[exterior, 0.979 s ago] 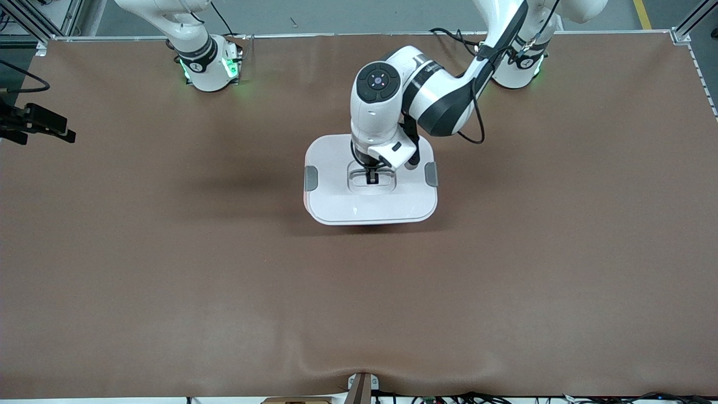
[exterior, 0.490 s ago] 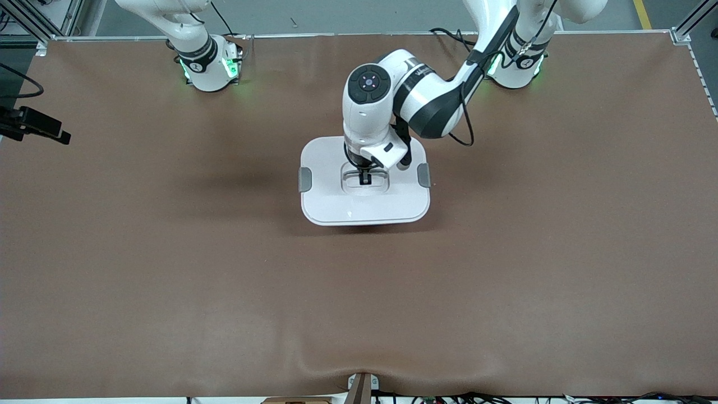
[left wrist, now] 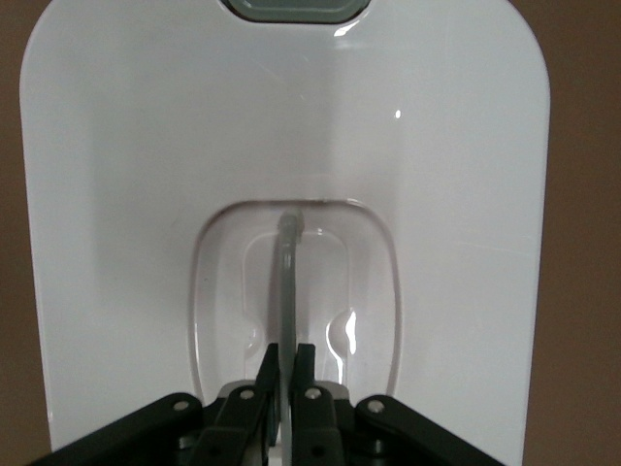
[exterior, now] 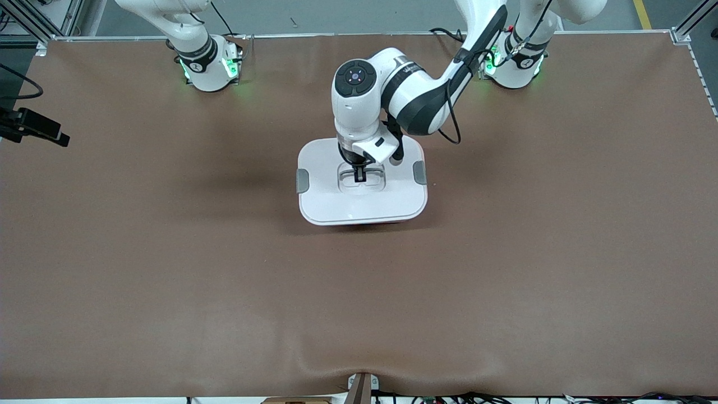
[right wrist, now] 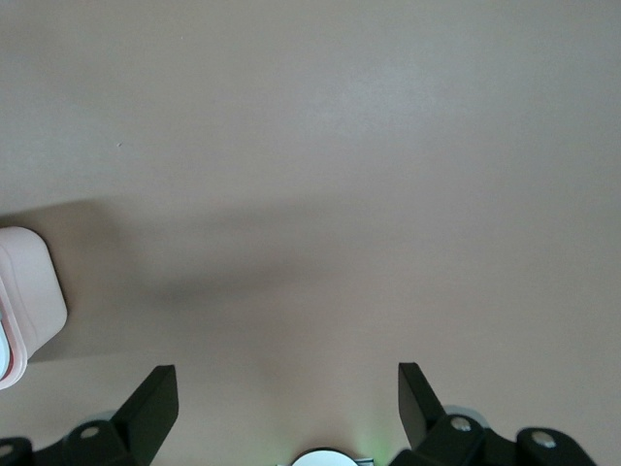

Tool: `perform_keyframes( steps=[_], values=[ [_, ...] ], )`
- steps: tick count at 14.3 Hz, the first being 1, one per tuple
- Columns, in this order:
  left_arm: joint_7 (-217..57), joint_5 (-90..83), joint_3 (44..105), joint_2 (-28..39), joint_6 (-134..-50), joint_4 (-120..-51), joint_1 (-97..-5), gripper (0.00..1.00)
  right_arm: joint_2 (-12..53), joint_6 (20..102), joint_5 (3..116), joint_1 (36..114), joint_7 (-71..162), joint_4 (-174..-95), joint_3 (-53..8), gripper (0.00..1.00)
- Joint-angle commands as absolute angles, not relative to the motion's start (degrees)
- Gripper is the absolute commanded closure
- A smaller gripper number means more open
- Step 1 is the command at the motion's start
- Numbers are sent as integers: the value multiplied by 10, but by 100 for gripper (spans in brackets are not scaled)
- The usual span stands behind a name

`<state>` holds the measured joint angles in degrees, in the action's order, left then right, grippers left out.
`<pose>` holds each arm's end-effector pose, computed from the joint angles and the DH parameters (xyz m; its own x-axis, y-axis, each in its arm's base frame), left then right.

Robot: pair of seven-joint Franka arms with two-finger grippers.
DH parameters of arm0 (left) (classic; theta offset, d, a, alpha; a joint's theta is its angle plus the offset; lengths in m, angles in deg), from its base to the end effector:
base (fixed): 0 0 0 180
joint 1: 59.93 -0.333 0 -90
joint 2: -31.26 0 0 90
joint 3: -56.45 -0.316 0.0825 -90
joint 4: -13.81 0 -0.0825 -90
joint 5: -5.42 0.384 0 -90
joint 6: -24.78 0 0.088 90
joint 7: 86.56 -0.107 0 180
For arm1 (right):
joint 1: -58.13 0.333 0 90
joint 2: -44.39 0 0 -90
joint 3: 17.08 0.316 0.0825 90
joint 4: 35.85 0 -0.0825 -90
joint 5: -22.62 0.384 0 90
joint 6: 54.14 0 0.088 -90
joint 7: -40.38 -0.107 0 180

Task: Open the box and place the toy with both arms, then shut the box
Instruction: 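Lower the lid onto the box and press it down with the left gripper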

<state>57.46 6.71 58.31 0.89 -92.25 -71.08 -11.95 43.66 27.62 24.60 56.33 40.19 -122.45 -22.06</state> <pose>0.4583 -0.5353 0.3706 -0.0674 0.9975 -0.0229 0.9975 0.0679 0.0215 0.5402 -0.0598 0.6333 0.9885 -0.1160 -0.0970 -0.1197 -0.9923 -0.0331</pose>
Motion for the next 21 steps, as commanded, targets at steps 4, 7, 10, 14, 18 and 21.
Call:
perform_keyframes(
  steps=[4, 7, 10, 14, 18, 21],
  values=[
    [585, 81, 579, 11, -914, -715, -110, 100, 431, 273, 237, 566, 391, -1212, -215, 0],
    [584, 81, 578, 11, -914, -722, -111, 100, 431, 273, 239, 566, 394, -1211, -216, 0],
    [585, 81, 578, 10, -914, -727, -111, 100, 430, 273, 242, 572, 397, -1211, -216, 0],
    [585, 90, 578, 23, -913, -743, -104, 100, 430, 272, 239, 574, 399, -1211, -216, 0],
    [586, 94, 579, 34, -913, -759, -104, 100, 432, 272, 233, 575, 406, -1211, -215, 0],
    [586, 95, 579, 34, -918, -758, -104, 100, 433, 271, 231, 574, 398, -1209, -216, 0]
  ],
)
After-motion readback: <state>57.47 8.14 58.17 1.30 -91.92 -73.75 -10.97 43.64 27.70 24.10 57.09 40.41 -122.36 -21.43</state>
